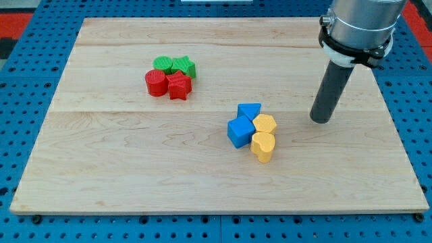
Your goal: Move your arm to the left of blue cube
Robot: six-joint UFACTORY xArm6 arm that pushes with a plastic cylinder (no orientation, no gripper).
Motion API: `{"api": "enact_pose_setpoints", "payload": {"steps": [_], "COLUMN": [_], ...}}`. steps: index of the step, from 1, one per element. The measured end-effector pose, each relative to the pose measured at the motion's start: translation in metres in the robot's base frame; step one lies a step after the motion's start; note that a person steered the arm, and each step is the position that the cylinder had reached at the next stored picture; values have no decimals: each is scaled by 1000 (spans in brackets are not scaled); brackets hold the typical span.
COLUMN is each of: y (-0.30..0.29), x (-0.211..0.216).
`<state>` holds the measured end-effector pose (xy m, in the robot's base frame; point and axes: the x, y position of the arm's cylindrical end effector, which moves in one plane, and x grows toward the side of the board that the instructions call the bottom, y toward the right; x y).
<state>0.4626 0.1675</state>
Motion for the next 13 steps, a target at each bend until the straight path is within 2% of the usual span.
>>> {"api": "enact_pose_setpoints", "payload": {"steps": [4, 6, 8, 9, 11, 13], "y": [-1, 2, -9, -27, -111, -138], "x": [-2, -37, -39, -53, -63, -47]}}
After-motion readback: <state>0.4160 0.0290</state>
